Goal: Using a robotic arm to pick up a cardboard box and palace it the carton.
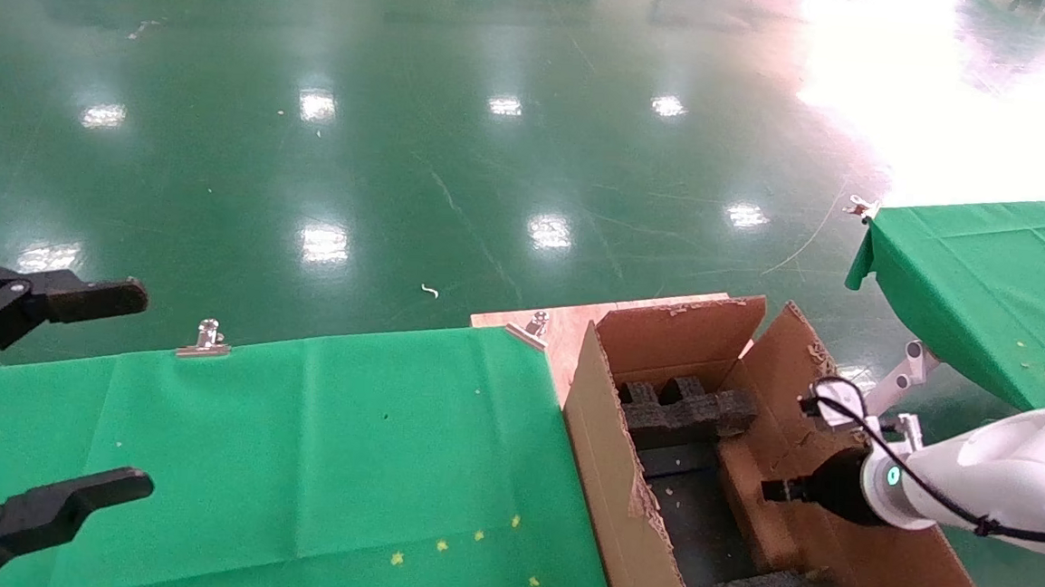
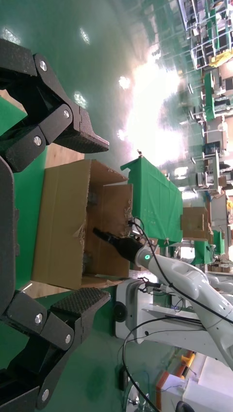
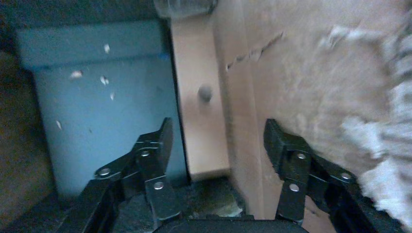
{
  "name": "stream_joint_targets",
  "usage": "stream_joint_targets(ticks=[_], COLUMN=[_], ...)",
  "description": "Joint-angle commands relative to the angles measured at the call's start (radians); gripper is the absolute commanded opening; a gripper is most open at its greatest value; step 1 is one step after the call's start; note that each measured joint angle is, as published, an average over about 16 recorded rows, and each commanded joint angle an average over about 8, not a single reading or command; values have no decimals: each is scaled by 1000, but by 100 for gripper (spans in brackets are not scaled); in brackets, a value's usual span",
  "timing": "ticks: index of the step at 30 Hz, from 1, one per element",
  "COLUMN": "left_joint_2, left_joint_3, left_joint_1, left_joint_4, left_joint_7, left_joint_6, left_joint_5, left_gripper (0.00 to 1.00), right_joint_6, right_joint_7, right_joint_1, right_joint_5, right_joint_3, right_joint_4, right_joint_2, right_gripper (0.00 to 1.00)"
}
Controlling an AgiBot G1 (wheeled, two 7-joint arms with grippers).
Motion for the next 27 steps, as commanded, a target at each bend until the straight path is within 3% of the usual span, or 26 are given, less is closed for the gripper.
stream_joint_targets(ticks=[1, 8, 12, 18, 23, 27], left_joint_2=[0, 0, 0, 0, 0, 0], left_joint_3=[0, 0, 0, 0, 0, 0], left_joint_1=[0, 0, 0, 0, 0, 0], left_joint_4=[0, 0, 0, 0, 0, 0], left_joint_7=[0, 0, 0, 0, 0, 0], left_joint_6=[0, 0, 0, 0, 0, 0], left_joint_5=[0, 0, 0, 0, 0, 0], left_gripper=[100, 100, 100, 100, 100, 100], right_joint_6=[-3, -7, 13, 27, -38, -93], right_joint_7=[6, 9, -20, -139, -247, -289], right_joint_1=[11, 133, 206, 292, 350, 377], right_joint_5=[-8, -14, 37, 243, 466, 569], right_joint_3=[2, 57, 101, 179, 252, 289], right_joint_4=[11, 100, 164, 206, 211, 213], right_joint_2=[9, 47, 63, 59, 64, 72], right_gripper=[100, 100, 100, 100, 100, 100])
